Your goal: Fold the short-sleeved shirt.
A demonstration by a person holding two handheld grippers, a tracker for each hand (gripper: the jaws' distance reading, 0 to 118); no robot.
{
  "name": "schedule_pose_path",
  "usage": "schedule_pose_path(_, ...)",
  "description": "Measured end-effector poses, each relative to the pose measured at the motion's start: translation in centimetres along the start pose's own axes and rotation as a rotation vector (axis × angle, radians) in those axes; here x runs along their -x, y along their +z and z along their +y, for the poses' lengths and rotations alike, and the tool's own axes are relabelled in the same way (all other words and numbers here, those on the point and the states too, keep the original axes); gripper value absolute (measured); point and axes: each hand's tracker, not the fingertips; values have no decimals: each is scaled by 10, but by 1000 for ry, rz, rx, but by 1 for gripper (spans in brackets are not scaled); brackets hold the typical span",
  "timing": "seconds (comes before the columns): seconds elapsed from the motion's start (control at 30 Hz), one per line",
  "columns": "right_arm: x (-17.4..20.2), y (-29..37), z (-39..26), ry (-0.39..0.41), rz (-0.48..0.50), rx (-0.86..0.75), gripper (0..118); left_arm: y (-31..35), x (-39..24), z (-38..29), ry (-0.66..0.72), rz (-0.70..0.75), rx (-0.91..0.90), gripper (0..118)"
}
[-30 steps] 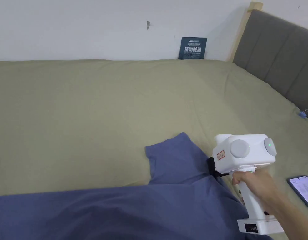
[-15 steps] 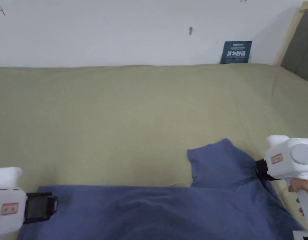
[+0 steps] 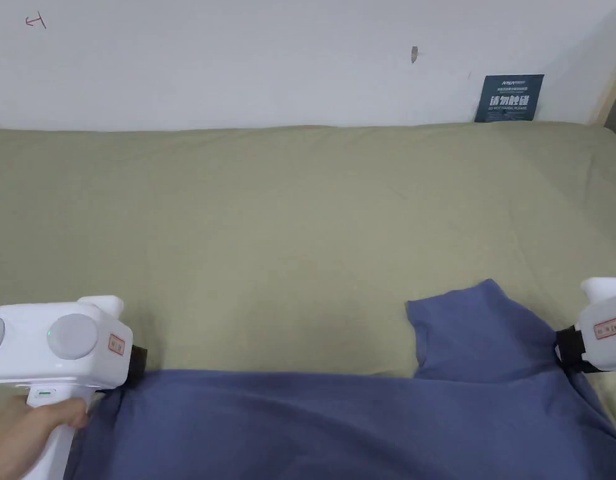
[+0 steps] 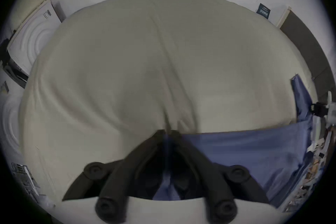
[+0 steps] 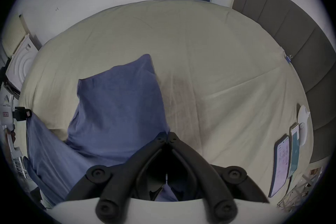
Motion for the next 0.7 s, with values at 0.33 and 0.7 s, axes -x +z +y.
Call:
schedule_pose_path(0.33, -14, 78, -6, -5, 40, -86, 0, 76, -17, -18, -50, -51, -43, 5)
schedule_pose_path(0.7, -41, 200, -132, 37, 41, -133, 0, 217, -3, -137, -29, -79, -213, 5)
